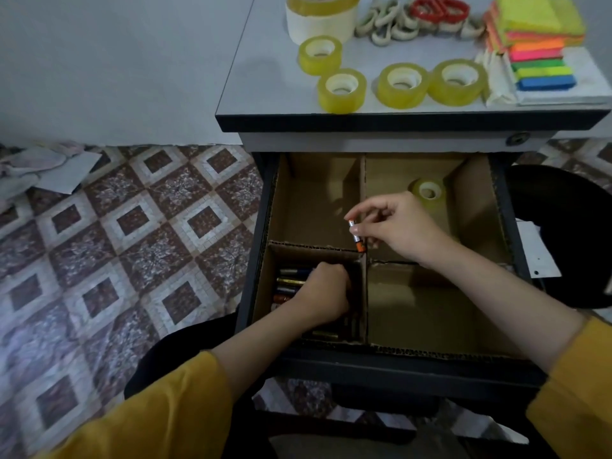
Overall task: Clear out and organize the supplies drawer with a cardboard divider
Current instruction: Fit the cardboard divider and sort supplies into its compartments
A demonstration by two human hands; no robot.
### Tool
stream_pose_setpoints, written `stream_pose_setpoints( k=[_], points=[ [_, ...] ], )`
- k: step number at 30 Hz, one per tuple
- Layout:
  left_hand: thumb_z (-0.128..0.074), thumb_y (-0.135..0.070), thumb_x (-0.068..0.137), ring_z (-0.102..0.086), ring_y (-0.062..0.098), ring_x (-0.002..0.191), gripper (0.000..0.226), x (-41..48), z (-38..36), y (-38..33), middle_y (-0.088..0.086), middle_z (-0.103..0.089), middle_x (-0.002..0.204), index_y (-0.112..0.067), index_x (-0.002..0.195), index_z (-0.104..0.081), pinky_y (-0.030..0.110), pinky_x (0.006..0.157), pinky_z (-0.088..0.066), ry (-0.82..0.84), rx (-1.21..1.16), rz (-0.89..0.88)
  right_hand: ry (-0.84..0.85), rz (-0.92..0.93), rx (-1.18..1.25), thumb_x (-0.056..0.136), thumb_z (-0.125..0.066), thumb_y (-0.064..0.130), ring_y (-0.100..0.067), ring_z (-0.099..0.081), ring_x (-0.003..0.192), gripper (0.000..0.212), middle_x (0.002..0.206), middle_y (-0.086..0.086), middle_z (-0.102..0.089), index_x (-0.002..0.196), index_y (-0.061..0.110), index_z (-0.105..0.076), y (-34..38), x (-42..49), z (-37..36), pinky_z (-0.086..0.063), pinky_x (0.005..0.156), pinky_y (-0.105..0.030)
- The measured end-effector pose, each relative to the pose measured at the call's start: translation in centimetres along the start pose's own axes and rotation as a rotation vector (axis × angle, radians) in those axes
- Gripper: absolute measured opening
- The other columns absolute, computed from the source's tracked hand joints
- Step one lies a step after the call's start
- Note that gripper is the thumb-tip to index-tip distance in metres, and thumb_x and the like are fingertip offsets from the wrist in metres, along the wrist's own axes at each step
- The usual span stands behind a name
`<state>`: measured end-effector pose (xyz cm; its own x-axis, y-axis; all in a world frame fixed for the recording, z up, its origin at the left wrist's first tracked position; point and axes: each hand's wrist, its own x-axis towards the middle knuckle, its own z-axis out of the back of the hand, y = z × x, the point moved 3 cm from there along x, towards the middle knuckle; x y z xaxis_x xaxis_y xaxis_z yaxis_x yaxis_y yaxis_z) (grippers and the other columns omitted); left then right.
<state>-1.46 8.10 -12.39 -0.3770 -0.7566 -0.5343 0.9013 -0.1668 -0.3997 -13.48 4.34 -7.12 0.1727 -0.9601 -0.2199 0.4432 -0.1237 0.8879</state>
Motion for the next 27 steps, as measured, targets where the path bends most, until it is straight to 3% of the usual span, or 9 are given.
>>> stream_pose_setpoints(
  k=[4,9,14,23,25,27],
  points=[
    [-0.055,-0.006,0.088,-0.065,0.024,0.09,0.015,-0.3,-0.1,-0.2,0.011,-0.068,0.096,-0.004,0.097,-0.067,0.032,0.08,-0.054,-0.039,0.088,-0.021,0.019,-0.008,0.001,0.08,-0.068,0.007,-0.015,-0.064,0.067,0.018,0.075,0.0,-0.068,0.088,0.022,-0.067,0.1,-0.1,0.1,-0.054,0.059,-0.022],
    [-0.049,-0.003,0.09,-0.063,0.026,0.092,0.017,-0.8,0.4,-0.7,0.013,-0.066,0.1,-0.002,0.1,-0.064,0.033,0.079,-0.053,-0.009,0.176,-0.082,0.024,-0.02,-0.008,0.08,-0.069,0.007,-0.019,-0.063,0.067,0.017,0.073,0.002,-0.068,0.09,0.021,-0.068,0.1,-0.1,0.2,-0.054,0.061,-0.028],
    [-0.048,-0.004,0.091,-0.06,0.026,0.098,0.021,-1.3,0.4,-0.8,0.013,-0.062,0.108,-0.004,0.108,-0.062,0.037,0.087,-0.052,-0.002,0.233,-0.104,0.022,-0.037,-0.033,0.08,-0.069,0.007,0.0,-0.06,0.057,0.018,0.073,0.005,-0.067,0.093,0.02,-0.069,0.2,-0.2,0.3,-0.044,0.049,-0.01],
    [-0.054,-0.01,0.09,-0.061,0.022,0.093,0.019,-1.7,1.4,-0.9,0.009,-0.064,0.102,-0.007,0.105,-0.065,0.029,0.079,-0.051,0.026,0.217,-0.148,0.023,-0.073,-0.045,0.08,-0.068,0.006,-0.01,-0.06,0.06,0.017,0.077,0.002,-0.068,0.092,0.019,-0.068,0.7,-0.5,0.6,-0.044,0.05,-0.012],
    [-0.057,-0.016,0.09,-0.062,0.017,0.092,0.021,-2.2,2.4,-0.4,0.003,-0.068,0.102,-0.016,0.107,-0.068,0.031,0.084,-0.051,-0.026,0.167,-0.176,0.025,-0.098,-0.017,0.08,-0.069,0.003,-0.01,-0.058,0.055,0.017,0.078,-0.001,-0.069,0.089,0.018,-0.068,0.8,-0.6,0.7,-0.044,0.048,-0.013],
    [-0.059,-0.022,0.09,-0.062,0.007,0.09,0.02,-3.2,3.8,0.7,-0.005,-0.069,0.103,-0.021,0.107,-0.069,0.021,0.085,-0.05,-0.129,0.059,-0.199,0.039,-0.116,-0.002,0.079,-0.068,0.001,-0.01,-0.056,0.053,0.017,0.078,-0.004,-0.069,0.085,0.017,-0.066,0.8,-0.9,0.9,-0.045,0.048,-0.013]
  ],
)
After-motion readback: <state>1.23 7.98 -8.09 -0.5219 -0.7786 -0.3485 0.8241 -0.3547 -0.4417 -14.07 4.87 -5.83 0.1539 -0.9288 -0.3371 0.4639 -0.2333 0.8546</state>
